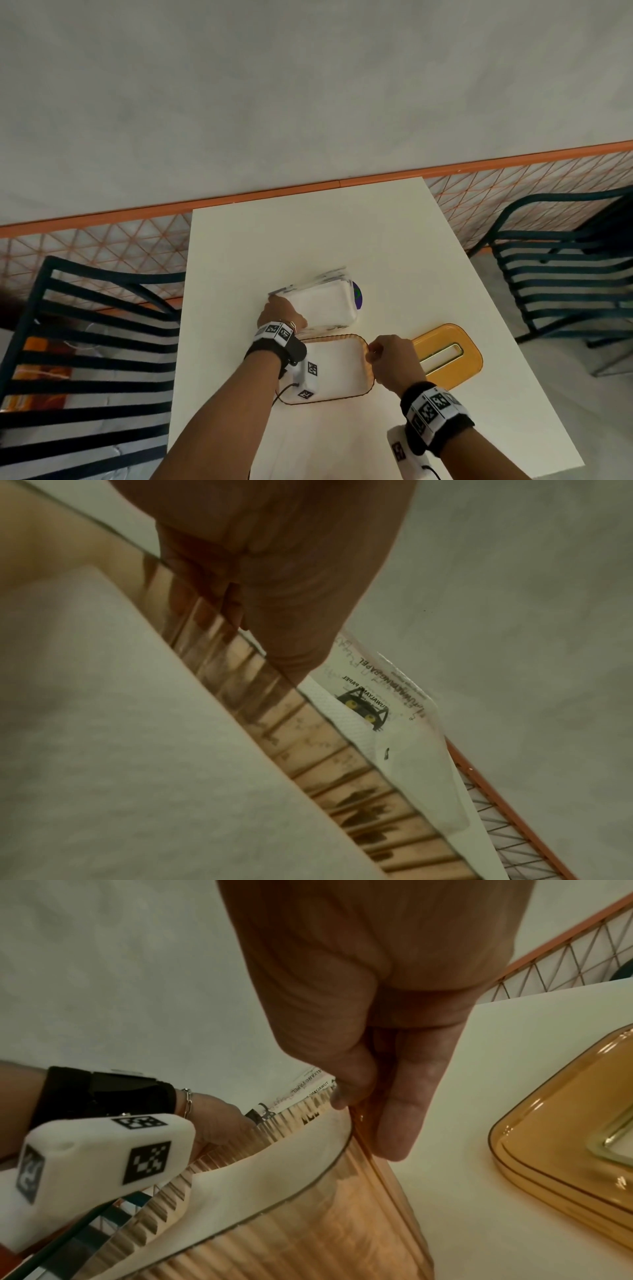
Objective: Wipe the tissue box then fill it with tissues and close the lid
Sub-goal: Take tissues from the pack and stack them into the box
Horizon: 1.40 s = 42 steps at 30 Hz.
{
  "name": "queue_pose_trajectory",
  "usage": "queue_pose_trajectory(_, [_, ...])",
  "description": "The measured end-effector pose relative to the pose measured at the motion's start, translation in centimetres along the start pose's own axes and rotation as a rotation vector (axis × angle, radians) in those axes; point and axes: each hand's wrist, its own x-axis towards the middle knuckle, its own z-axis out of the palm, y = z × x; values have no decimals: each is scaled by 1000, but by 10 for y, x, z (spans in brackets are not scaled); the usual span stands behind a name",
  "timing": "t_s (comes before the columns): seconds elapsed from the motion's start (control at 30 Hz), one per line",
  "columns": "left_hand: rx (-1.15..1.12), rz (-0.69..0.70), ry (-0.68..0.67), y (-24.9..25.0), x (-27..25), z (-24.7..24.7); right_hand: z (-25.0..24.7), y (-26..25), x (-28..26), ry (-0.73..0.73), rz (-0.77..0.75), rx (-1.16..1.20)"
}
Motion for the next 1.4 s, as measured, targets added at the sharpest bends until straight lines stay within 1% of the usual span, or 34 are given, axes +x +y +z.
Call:
queue_pose_trajectory(0.4, [-40, -29, 6, 2, 5, 9, 0, -2, -1, 5, 8, -17])
queue_pose_trajectory(0.53, [-101, -46, 6, 2, 1, 10, -1, -4, -2, 8, 12, -26])
queue_pose_trajectory(0.67, [-199, 40, -20, 1, -6, 3, -1, -4, -2, 22, 10, -35])
queue_pose_trajectory(0.77, [-209, 153, -9, 0, -15, -4, -1, -5, -3, 17, 13, -45])
queue_pose_trajectory(0.87, [-315, 231, 8, -2, -28, -12, -1, -4, -3, 33, 3, -47])
queue_pose_trajectory(0.97, [-480, 330, 21, -7, -49, -28, -6, -3, -3, 94, -58, -23])
queue_pose_trajectory(1.03, [-590, 384, -12, -12, -68, -43, -11, -5, -5, 105, -138, 100])
queue_pose_trajectory(1.1, [-709, 432, -75, -21, -91, -59, -19, -12, -9, 60, -215, 258])
queue_pose_trajectory(1.13, [-768, 454, -114, -26, -102, -66, -21, -15, -10, 15, -247, 337])
queue_pose_trajectory(1.2, [-887, 477, -201, -39, -119, -75, -25, -23, -12, -112, -281, 526])
queue_pose_trajectory(1.27, [-992, 463, -266, -51, -127, -74, -28, -29, -14, -253, -283, 671])
queue_pose_trajectory(1.33, [-1046, 403, -284, -61, -128, -63, -30, -31, -19, -399, -286, 752])
queue_pose_trajectory(1.37, [-1040, 366, -261, -66, -128, -55, -30, -31, -23, -432, -277, 770])
queue_pose_trajectory(1.4, [-1008, 334, -223, -70, -127, -47, -28, -28, -24, -426, -248, 778])
